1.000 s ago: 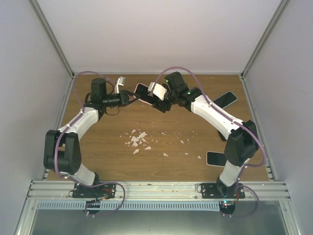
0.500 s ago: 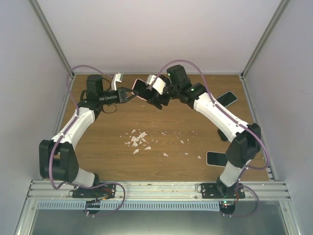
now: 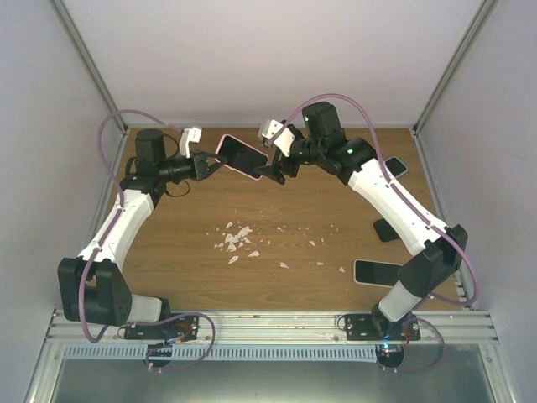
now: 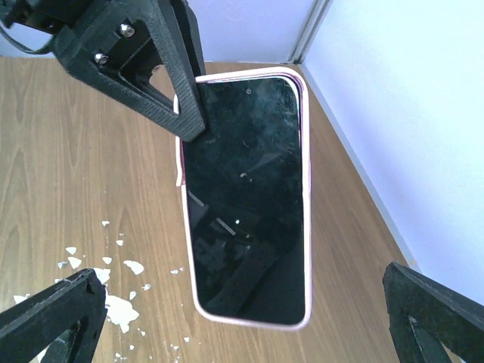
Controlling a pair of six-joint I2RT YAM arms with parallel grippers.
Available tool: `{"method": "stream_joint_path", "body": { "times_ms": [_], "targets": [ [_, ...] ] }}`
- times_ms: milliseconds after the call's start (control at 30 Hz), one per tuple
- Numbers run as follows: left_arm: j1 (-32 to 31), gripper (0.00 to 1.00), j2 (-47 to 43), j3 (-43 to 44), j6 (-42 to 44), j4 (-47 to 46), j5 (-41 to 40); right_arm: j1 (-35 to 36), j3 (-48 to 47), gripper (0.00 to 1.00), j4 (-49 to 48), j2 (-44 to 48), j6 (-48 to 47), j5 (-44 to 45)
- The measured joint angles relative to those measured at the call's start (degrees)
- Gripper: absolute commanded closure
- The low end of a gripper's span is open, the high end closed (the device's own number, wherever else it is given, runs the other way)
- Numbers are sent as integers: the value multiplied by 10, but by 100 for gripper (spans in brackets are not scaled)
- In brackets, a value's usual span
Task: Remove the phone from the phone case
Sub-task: Pick up the phone at the center of the board.
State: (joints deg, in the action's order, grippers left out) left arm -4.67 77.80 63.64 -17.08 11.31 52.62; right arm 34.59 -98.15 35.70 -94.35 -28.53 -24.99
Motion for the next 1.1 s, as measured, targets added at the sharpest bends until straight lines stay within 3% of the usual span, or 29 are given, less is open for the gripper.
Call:
{"method": "stream_joint_path", "body": {
  "times_ms": [333,733,1100],
  "targets": [
    [11,100,-2,2,81,32,21,-38,0,0,26,32,3,-56],
    [11,100,-8,96,319,188,68,-75,57,0,44,79,14,-144],
    [-4,100,-7,148,514,318,92,-72,78,14,115,78,-10,-172]
  ]
}}
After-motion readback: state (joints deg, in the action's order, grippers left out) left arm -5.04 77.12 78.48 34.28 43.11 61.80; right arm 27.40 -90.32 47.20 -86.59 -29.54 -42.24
